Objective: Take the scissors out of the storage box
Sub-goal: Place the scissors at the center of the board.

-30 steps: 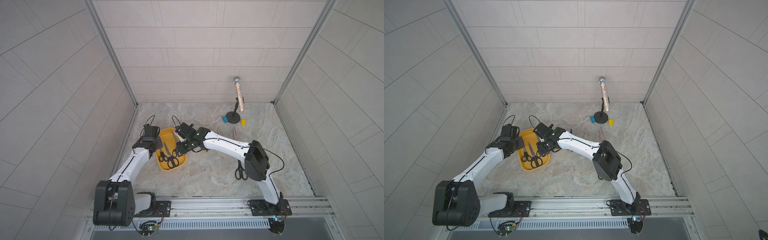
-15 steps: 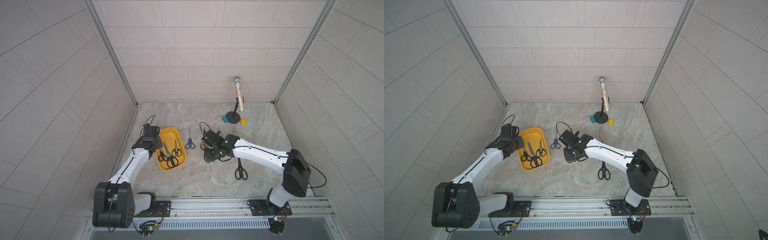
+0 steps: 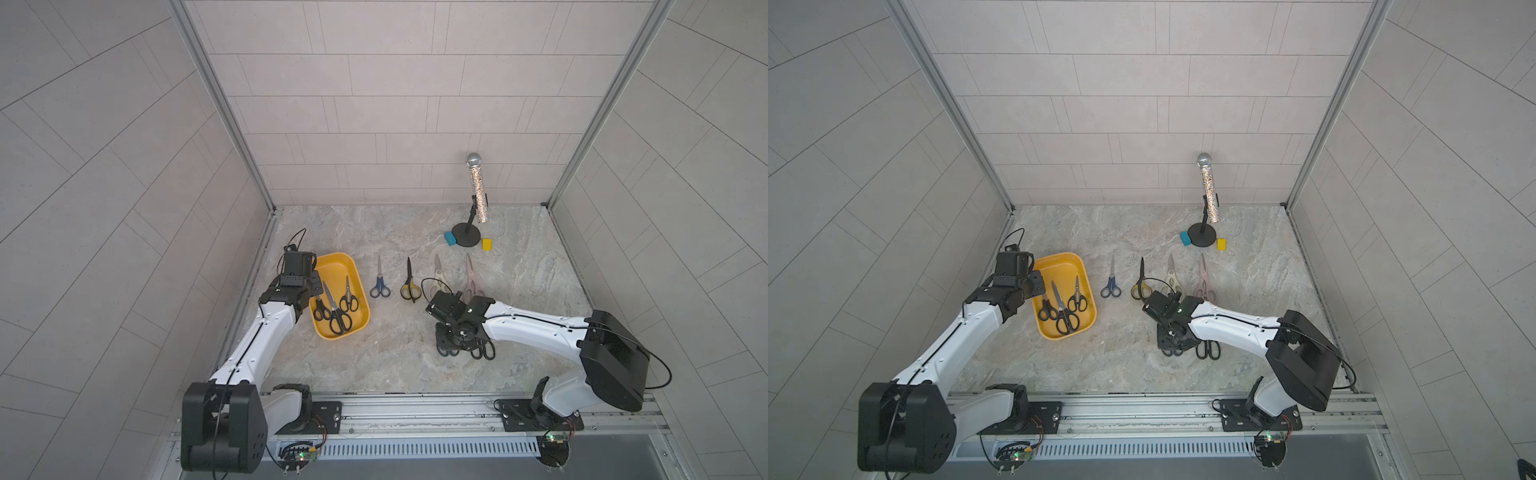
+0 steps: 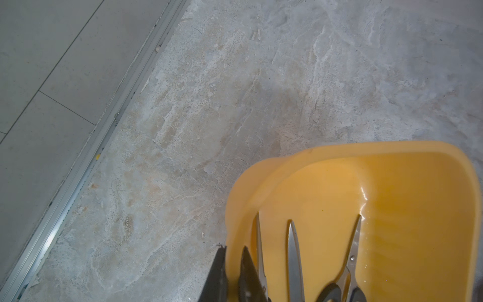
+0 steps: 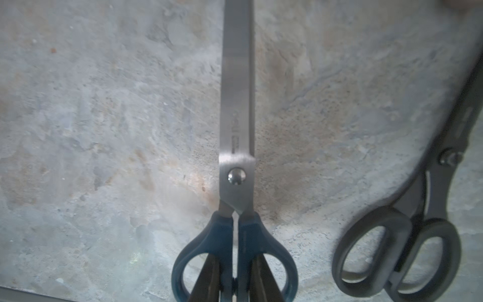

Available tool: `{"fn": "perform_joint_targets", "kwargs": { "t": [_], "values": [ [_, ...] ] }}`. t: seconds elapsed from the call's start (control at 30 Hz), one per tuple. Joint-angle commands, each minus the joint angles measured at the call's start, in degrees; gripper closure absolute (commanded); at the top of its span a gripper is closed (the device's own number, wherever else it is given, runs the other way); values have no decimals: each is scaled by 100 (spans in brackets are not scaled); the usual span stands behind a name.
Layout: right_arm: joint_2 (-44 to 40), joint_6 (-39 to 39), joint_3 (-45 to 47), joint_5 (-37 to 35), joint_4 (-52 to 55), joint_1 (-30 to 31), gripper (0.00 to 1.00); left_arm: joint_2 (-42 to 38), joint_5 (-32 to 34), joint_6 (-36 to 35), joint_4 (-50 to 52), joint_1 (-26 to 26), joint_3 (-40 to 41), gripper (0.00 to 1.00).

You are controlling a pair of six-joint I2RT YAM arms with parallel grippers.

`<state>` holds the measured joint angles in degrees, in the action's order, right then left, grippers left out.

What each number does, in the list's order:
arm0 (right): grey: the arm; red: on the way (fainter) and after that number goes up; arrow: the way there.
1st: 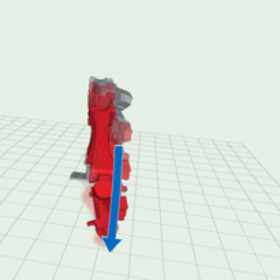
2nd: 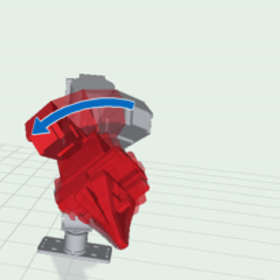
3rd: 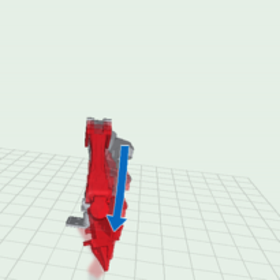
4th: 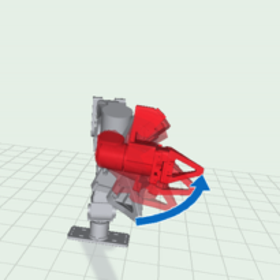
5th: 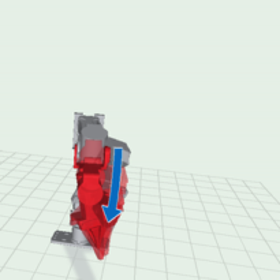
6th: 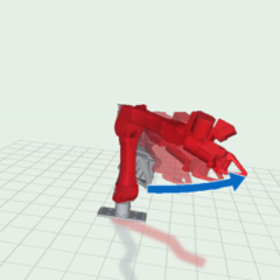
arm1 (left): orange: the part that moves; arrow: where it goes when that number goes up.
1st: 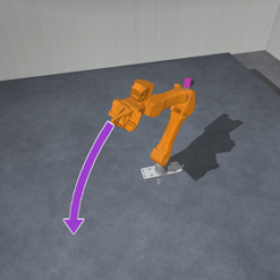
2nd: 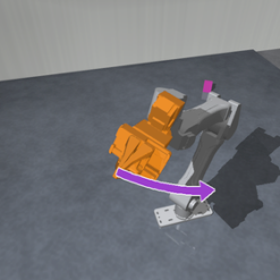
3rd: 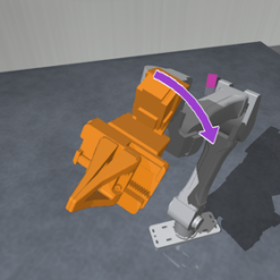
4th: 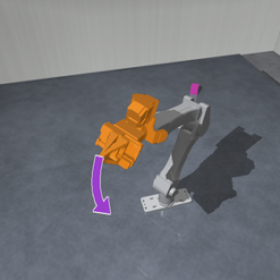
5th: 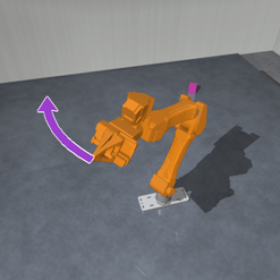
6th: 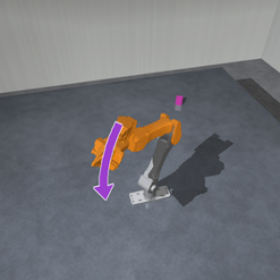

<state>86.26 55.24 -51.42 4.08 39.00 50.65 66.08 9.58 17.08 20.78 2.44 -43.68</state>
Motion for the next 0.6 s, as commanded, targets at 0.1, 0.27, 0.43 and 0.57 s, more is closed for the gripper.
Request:
{"fn": "perform_joint_targets", "kwargs": {
  "t": [0.1,0.27,0.43,0.57],
  "values": [
    [352,237,46,-54,-240,-3,94,-140,92,-189,-188,95,134,100],
    [557,162,64,-69,-287,-3,91,-131,113,-188,-191,108,131,100],
    [588,105,49,-69,-276,-3,77,-157,149,-203,-179,108,133,100],
    [421,27,-31,-227,-137,-3,65,-139,166,-212,-179,107,126,100]
  ]
}}
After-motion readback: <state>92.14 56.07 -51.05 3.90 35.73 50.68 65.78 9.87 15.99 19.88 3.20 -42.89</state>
